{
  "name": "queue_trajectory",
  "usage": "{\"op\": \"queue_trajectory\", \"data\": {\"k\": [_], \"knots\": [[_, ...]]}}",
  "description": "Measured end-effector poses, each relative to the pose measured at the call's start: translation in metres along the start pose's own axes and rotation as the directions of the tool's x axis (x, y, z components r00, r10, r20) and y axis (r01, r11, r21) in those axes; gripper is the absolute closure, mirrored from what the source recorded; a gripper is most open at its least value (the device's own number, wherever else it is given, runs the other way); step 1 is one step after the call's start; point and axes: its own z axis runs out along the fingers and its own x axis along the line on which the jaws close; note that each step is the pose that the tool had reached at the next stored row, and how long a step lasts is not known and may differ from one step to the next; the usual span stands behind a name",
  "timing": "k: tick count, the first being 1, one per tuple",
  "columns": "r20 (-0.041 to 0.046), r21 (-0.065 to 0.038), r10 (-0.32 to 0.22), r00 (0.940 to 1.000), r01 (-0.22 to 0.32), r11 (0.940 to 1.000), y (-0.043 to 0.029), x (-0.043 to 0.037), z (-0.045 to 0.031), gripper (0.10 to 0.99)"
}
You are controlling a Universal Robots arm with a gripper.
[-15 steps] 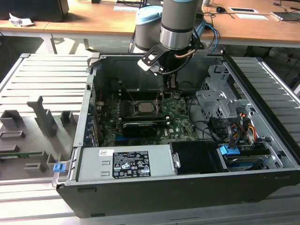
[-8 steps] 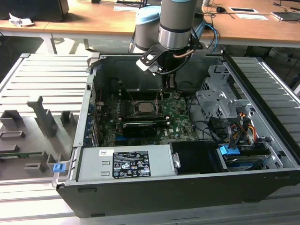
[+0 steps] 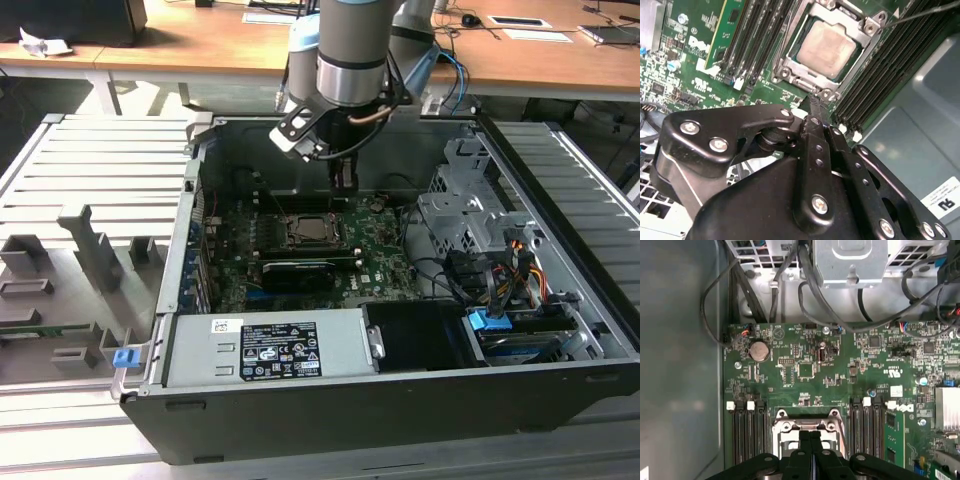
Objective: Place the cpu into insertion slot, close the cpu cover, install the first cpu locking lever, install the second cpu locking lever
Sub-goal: 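Close the cpu cover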
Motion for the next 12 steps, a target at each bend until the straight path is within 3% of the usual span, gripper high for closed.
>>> {"op": "queue_trajectory", "data": {"k": [8, 10, 12], "knots": [[-0.0005, 0.004, -0.019, 0.9998, 0.019, 0.9998, -0.0089, -0.0004, 0.0118, 0.98], [-0.0009, 0.005, -0.021, 0.9998, 0.021, 0.9998, -0.0183, -0.0006, 0.0148, 0.98], [-0.0014, 0.005, -0.022, 0.9998, 0.022, 0.9998, -0.0222, -0.0007, 0.0152, 0.98]]}}
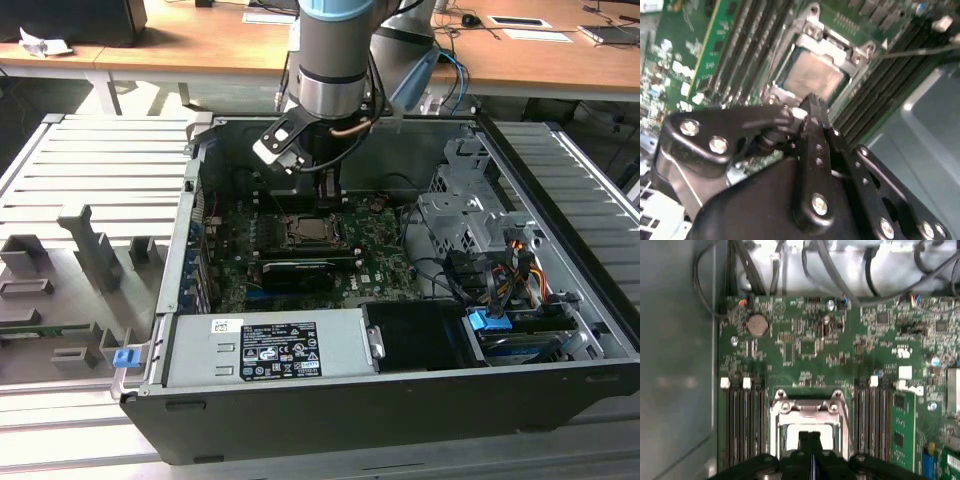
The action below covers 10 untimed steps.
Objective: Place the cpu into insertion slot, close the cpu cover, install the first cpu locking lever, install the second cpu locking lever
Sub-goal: 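Close the cpu cover, then install the first cpu locking lever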
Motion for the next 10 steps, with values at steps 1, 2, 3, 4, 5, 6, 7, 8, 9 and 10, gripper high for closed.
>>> {"op": "queue_trajectory", "data": {"k": [1, 2, 3, 4, 5, 6, 7, 8, 9, 10], "knots": [[-0.0001, 0.0, -0.002, 1.0, 0.002, 1.0, -0.0036, 0.0, 0.0001, 0.98], [-0.0001, 0.0, -0.002, 1.0, 0.002, 1.0, -0.0053, 0.0, 0.0002, 0.98], [0.0, 0.0, -0.003, 1.0, 0.003, 1.0, -0.0059, 0.0, 0.0002, 0.98], [0.0, 0.0, -0.003, 1.0, 0.003, 1.0, -0.0065, 0.0, 0.0002, 0.98], [-0.0006, 0.0, -0.003, 1.0, 0.003, 1.0, -0.007, 0.0, 0.0002, 0.98], [-0.0012, 0.0, -0.003, 1.0, 0.003, 1.0, -0.0075, 0.0, 0.0002, 0.98], [-0.0016, 0.0, -0.003, 1.0, 0.003, 1.0, -0.0083, 0.0, 0.0002, 0.98], [-0.0017, 0.0, -0.003, 1.0, 0.003, 1.0, -0.0088, 0.0, 0.0003, 0.98], [-0.0017, 0.0, -0.003, 1.0, 0.003, 1.0, -0.01, 0.0001, 0.0002, 0.98], [-0.0016, 0.0, -0.003, 1.0, 0.003, 1.0, -0.0112, 0.0001, 0.0002, 0.98]]}}
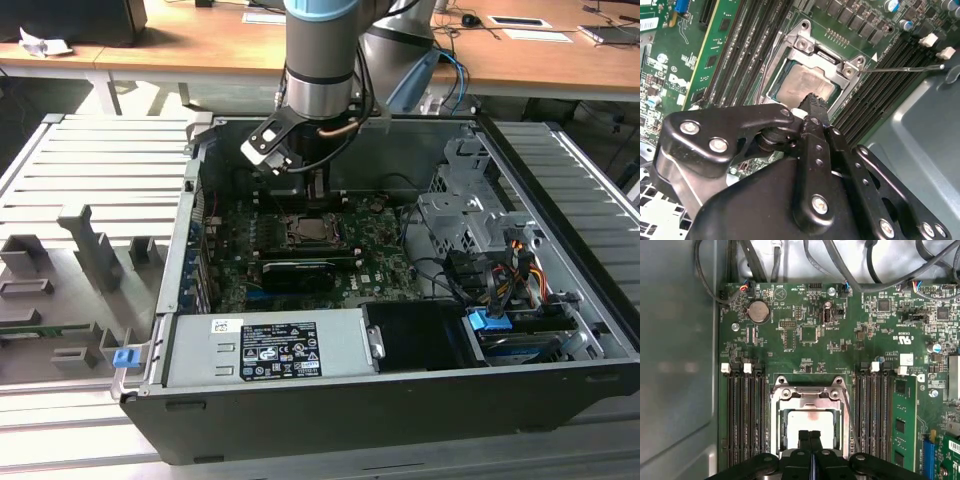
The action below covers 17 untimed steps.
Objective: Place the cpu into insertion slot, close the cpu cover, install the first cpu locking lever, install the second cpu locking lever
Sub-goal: 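Install the first cpu locking lever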
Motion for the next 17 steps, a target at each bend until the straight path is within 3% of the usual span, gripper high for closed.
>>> {"op": "queue_trajectory", "data": {"k": [8, 11, 13, 14, 17], "knots": [[-0.0001, 0.0, -0.002, 1.0, 0.002, 1.0, -0.0037, 0.0, -0.0001, 0.98], [-0.0007, 0.001, -0.039, 0.9992, 0.039, 0.9992, -0.0039, 0.0, -0.0001, 0.98], [-0.0023, 0.002, -0.098, 0.9952, 0.098, 0.9952, -0.0038, 0.0, -0.0001, 0.98], [-0.0034, 0.002, -0.15, 0.9888, 0.15, 0.9888, -0.0038, 0.0, -0.0001, 0.98], [-0.0025, 0.003, -0.201, 0.9796, 0.201, 0.9796, -0.0038, 0.0, -0.0003, 0.98]]}}
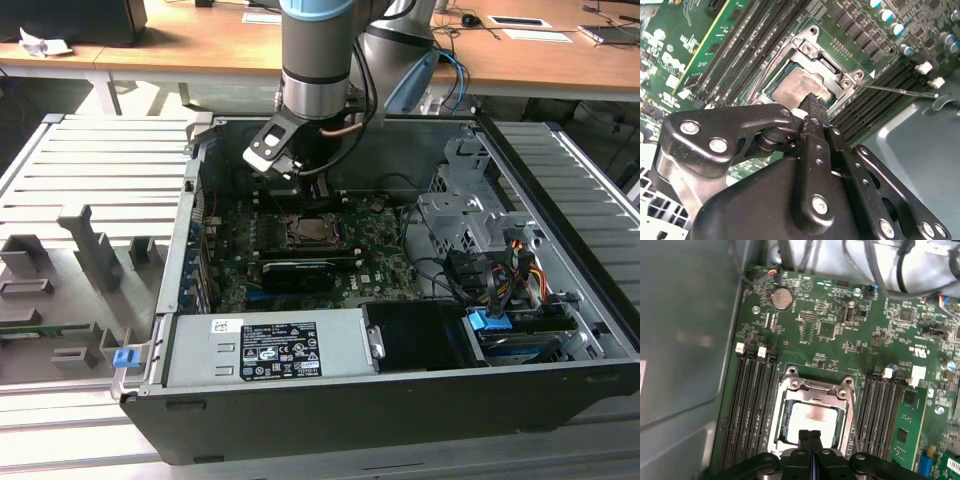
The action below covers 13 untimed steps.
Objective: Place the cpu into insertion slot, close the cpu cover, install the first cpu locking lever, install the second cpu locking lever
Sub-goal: 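Install the first cpu locking lever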
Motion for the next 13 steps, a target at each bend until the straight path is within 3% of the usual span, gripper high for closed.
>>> {"op": "queue_trajectory", "data": {"k": [10, 13], "knots": [[-0.0021, 0.001, -0.105, 0.9945, 0.105, 0.9945, 0.0, 0.0, 0.0, 0.98], [0.003, 0.004, -0.127, 0.9919, 0.127, 0.9919, 0.0001, 0.0, 0.0, 0.98]]}}
